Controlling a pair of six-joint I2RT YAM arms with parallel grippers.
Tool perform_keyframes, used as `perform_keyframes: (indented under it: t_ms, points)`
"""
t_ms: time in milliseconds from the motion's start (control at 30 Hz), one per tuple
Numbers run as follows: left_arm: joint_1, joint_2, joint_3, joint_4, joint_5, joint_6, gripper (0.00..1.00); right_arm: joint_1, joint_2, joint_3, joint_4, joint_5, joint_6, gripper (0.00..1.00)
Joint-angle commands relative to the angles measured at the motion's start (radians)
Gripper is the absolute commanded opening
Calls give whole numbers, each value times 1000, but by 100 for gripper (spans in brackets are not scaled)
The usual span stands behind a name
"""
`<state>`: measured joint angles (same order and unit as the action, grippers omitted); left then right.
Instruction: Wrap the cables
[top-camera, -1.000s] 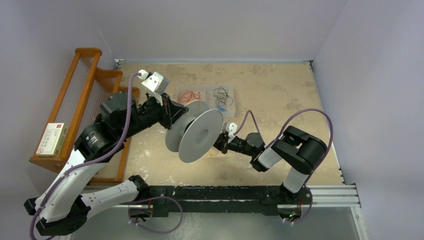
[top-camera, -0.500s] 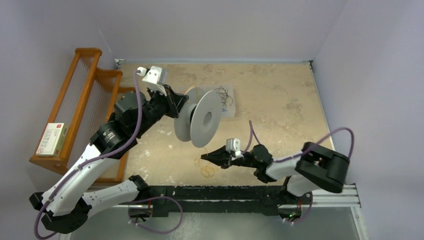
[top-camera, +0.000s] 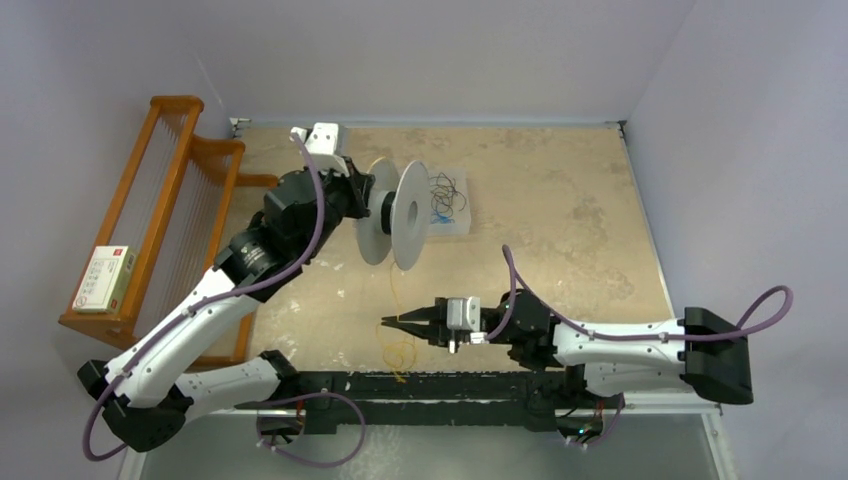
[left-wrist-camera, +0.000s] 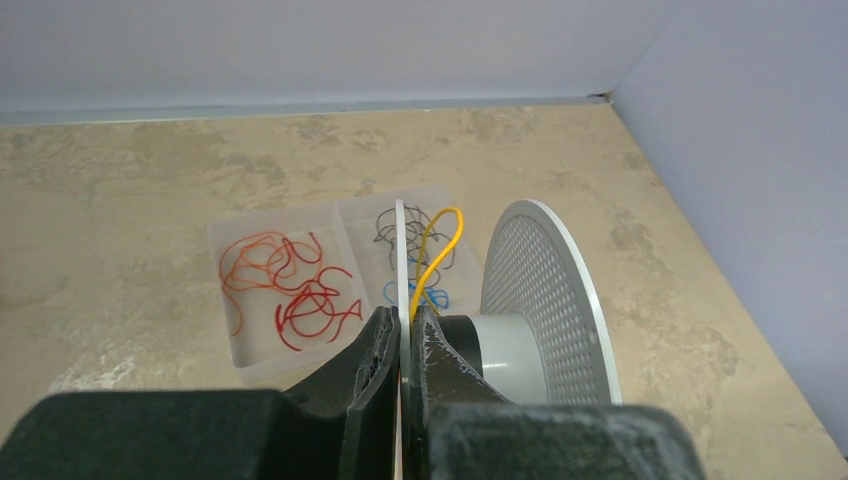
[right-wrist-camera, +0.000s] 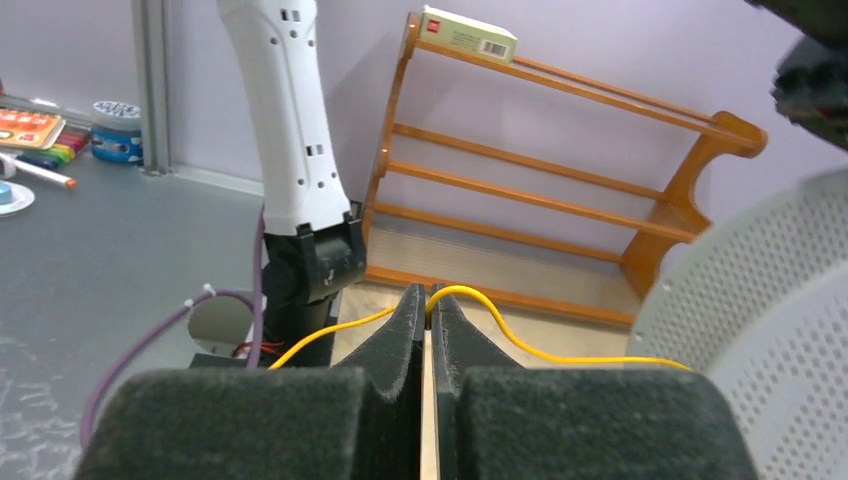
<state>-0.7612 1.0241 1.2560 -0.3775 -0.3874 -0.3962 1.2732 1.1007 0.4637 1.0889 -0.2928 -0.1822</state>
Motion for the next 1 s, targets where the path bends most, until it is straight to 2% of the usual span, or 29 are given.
perform_keyframes:
  t_ms: [0,300,433,600,967]
  points:
    - [3,7,6,118,-111,38,0,74,-30,92,-141,58,-82,0]
    - [3,64,24,128,-186,65,0,198,8,103,-175,87,-75,0]
    - [2,95,24,123,-193,83,0,234,0,153,-245,117,-102,0]
    - [3,113,12,93,-178,112,0,248,-52,254,-396,171,-136,0]
    - [-3,84,-65,21,-39,226,0,247,-129,574,-908,373,-197,0]
